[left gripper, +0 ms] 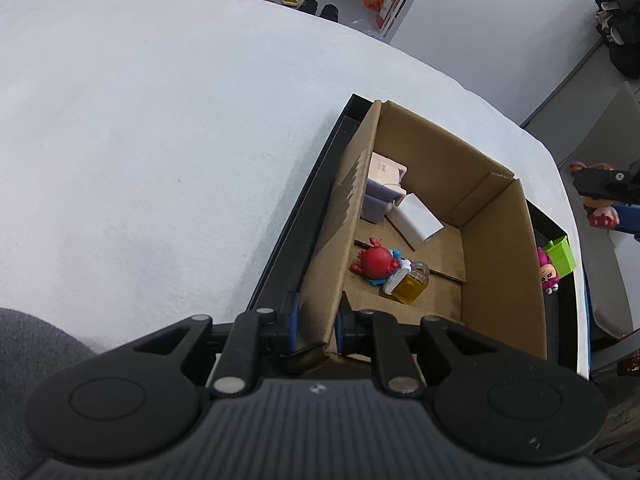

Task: Organize rigid objects
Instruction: 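Lift the brown-haired doll with the right gripper and carry it over the box, then lower the doll into the box and open the right gripper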

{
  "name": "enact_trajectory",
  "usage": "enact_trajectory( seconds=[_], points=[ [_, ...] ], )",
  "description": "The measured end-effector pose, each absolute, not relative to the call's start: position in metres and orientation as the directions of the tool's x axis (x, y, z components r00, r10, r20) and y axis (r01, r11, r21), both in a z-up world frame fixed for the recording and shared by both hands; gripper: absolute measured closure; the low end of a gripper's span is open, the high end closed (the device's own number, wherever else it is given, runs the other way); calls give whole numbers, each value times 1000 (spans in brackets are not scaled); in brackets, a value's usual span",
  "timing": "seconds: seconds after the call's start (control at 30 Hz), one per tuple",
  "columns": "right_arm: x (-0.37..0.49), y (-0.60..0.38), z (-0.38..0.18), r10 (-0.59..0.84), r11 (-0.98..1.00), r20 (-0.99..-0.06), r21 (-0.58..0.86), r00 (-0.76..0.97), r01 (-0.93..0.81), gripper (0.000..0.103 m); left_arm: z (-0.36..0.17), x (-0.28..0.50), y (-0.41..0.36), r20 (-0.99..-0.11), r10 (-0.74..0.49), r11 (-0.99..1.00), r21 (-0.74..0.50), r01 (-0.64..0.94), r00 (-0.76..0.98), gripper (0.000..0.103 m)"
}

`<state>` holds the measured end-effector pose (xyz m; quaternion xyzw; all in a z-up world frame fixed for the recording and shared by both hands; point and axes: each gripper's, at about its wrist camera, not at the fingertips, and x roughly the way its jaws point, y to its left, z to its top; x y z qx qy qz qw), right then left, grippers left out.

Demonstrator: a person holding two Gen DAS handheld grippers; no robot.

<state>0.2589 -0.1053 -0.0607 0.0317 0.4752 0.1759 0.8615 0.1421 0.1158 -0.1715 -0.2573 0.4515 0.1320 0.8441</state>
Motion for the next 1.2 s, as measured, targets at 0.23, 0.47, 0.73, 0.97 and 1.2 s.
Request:
enact_trajectory(
  seconds=[0.23,0.47,0.73,0.97,1.2],
  points=[
    [258,-87,-65,271,950,-827,147,492,-277,69,-174,142,119,-829,-29,824,-336,-456,559,86],
    [262,-74,-74,237,954,-837,105,492,-281,69,-174,142,122,-828,-42,821,-348,-453,560,86],
    [269,-61,-82,209,954,-848,66,488,-294,69,-175,140,125,-823,-55,814,-365,-453,565,85],
    [274,-45,-89,199,946,-854,41,480,-320,69,-175,138,128,-820,-64,809,-376,-452,568,85],
    [281,-41,-105,159,946,-877,5,453,-323,69,-176,137,130,-818,-67,801,-386,-457,572,85]
  ],
)
